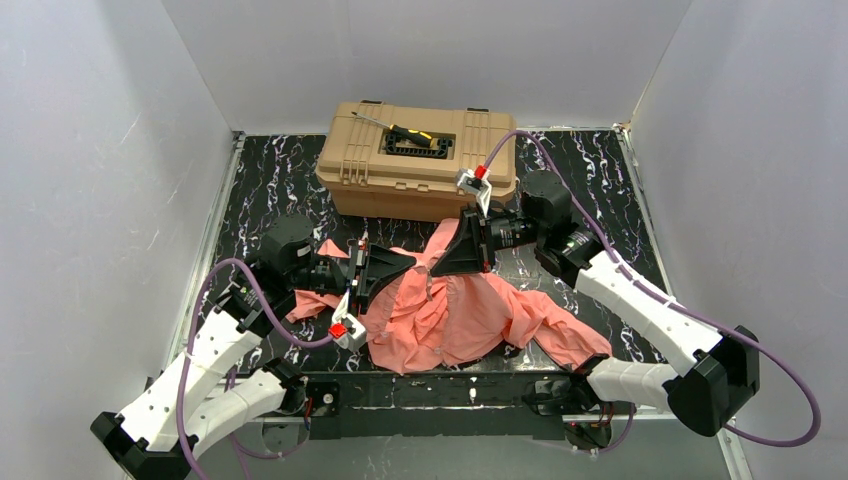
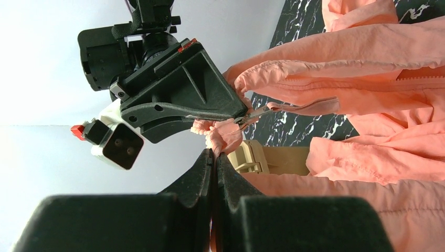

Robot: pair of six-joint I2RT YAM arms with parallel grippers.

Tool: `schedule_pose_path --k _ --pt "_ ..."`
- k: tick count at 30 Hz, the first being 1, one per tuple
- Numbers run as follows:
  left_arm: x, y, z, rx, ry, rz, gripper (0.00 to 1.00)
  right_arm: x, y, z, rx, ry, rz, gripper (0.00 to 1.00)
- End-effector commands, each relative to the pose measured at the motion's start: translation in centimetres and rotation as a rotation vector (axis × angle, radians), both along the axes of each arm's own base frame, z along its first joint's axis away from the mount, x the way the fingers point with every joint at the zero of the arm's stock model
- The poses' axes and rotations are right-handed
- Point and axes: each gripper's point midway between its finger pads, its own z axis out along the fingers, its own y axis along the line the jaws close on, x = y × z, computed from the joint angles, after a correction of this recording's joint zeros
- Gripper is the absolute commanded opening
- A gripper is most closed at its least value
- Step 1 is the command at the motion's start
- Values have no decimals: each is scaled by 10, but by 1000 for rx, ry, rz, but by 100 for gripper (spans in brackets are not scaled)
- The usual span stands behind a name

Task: Zip up the jacket

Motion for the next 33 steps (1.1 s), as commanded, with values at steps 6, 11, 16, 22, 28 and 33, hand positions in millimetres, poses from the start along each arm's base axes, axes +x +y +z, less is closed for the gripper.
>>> schedule_pose_path --k 6,11,16,22,28,33 --pt "-10 1 16 -24 -24 -45 0 -5 -3 33 83 -118 -1 1" --pt "-12 1 17 -25 -21 -51 0 -4 -2 35 85 -117 -1 1" --pt "-12 1 16 -25 -20 -51 0 -4 -2 36 90 -117 -2 1" --pt "-7 1 17 -23 -45 -32 0 -6 -5 28 76 -101 -15 1" --pt "-2 1 18 -26 -76 -12 0 -8 -6 24 67 -90 -17 1" --pt "0 0 21 -36 -85 -6 0 -8 -6 20 56 -81 -13 1"
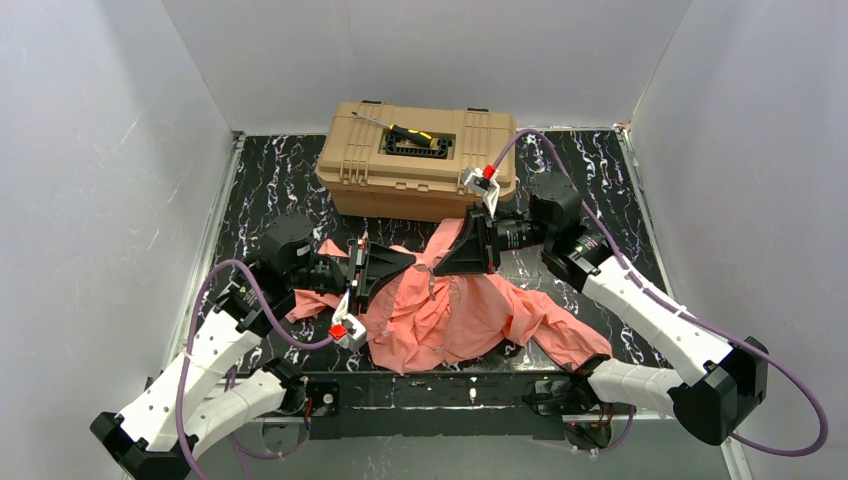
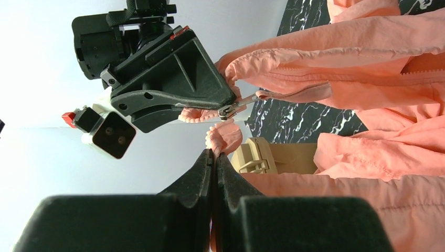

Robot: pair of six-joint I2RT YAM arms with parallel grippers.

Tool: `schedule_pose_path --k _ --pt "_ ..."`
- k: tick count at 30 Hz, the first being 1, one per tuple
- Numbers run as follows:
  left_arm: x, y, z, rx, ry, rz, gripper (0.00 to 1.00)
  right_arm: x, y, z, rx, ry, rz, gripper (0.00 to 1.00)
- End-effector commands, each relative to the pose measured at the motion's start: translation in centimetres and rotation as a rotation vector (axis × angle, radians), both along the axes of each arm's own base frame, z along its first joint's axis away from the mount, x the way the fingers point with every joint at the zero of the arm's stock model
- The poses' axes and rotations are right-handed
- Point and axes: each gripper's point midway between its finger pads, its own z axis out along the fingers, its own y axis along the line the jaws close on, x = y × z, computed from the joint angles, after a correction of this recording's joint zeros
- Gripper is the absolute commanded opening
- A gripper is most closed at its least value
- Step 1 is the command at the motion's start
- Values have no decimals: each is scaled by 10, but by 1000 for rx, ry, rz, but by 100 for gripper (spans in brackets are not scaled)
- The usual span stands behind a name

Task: Zip up the jacket

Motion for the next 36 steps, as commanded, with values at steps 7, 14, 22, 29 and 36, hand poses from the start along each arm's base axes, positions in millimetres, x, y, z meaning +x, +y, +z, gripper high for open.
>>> schedule_pose_path --k 7,14,22,29,36 --pt "-2 1 20 -38 -42 -6 0 0 1 0 11 -21 4 1" --pt "-4 1 19 -38 -40 -10 0 1 4 0 10 -20 7 1" --pt "-6 1 16 -24 -38 -23 0 1 5 9 26 -45 4 1" --pt "-6 1 17 -22 -40 -28 0 2 5 11 31 -52 -2 1" --pt "-7 0 18 -24 -41 -33 0 2 5 13 38 -60 -6 1"
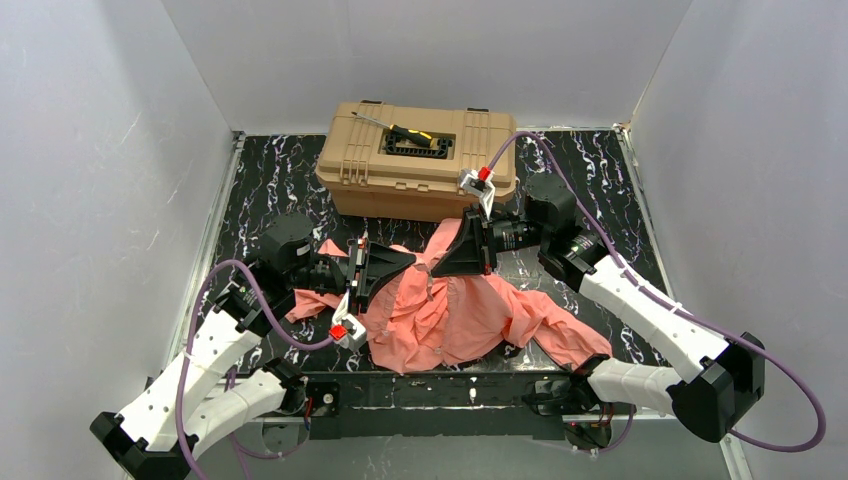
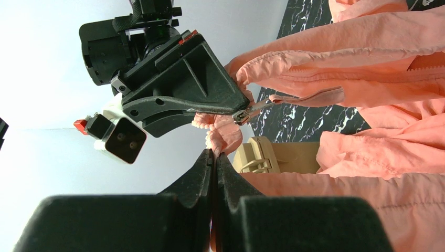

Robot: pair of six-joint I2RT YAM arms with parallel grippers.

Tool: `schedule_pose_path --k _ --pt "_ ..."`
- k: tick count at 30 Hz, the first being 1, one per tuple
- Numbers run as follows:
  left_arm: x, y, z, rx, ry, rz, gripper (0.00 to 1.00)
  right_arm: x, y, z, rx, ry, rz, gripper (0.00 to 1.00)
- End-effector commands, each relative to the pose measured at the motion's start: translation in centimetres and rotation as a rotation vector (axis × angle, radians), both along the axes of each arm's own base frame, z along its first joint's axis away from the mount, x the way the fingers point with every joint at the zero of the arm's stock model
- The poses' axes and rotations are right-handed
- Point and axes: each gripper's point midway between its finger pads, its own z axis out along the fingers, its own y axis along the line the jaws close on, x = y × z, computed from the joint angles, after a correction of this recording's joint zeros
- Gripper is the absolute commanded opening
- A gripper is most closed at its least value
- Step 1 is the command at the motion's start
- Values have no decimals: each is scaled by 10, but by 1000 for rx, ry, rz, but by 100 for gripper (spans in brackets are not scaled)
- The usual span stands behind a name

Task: Zip up the jacket

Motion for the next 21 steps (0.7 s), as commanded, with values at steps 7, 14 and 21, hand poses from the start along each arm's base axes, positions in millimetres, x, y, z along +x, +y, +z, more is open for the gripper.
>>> schedule_pose_path --k 7,14,21 --pt "-9 0 15 -21 -21 -39 0 2 2 24 64 -87 -11 1" --pt "-10 1 14 -15 -18 -43 0 1 2 28 77 -96 -11 1" --pt "-11 1 14 -12 -18 -48 0 1 2 28 80 -94 -12 1"
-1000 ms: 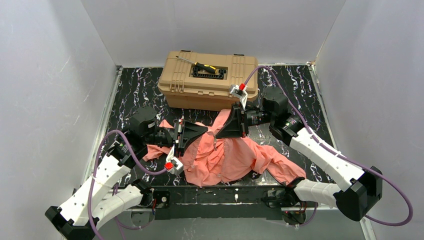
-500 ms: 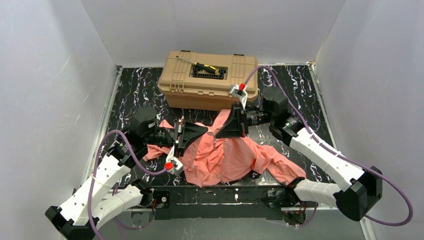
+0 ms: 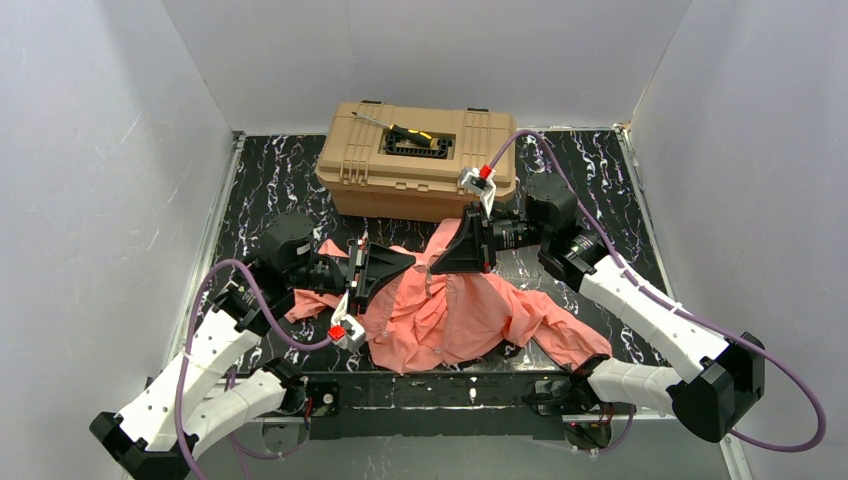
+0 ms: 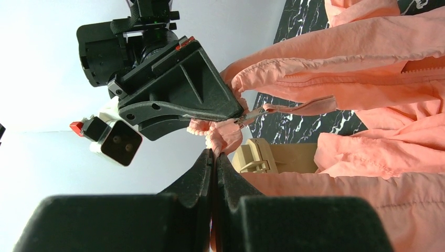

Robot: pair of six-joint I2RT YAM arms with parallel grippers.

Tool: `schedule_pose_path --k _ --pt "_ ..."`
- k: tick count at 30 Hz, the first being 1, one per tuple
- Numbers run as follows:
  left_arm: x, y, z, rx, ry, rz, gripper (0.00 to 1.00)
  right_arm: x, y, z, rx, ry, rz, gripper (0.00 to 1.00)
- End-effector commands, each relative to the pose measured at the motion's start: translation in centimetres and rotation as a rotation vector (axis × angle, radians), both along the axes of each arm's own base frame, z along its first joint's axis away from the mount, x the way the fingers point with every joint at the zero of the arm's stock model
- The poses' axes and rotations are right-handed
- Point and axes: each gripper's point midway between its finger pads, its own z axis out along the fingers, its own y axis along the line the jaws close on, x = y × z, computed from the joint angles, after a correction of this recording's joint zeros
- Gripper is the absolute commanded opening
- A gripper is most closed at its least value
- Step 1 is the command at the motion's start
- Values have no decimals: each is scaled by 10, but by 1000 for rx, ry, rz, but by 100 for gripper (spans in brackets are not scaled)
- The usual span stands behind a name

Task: Zip up the jacket

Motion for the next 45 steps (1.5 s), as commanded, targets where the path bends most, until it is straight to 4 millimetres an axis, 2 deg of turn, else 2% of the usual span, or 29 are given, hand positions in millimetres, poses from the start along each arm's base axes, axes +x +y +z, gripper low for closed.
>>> schedule_pose_path --k 1,5,12,22,30,38,45 --pt "-8 0 14 -21 -22 -39 0 -3 0 24 66 -76 5 1" --pt "-7 1 14 -19 -24 -27 0 -5 -1 14 45 -46 14 1" --pt "0 1 18 -28 -46 6 0 -6 -2 9 36 -37 -8 1" --pt "-4 2 14 -19 -18 -8 0 -6 4 14 43 -57 0 1" --pt "-8 4 9 -1 -14 -14 0 2 1 15 39 -86 -75 1" --pt "-8 4 9 0 -25 -19 0 -3 1 16 45 -68 -49 1" --pt "2 4 16 -19 -36 29 0 -5 -2 1 10 -43 -52 1"
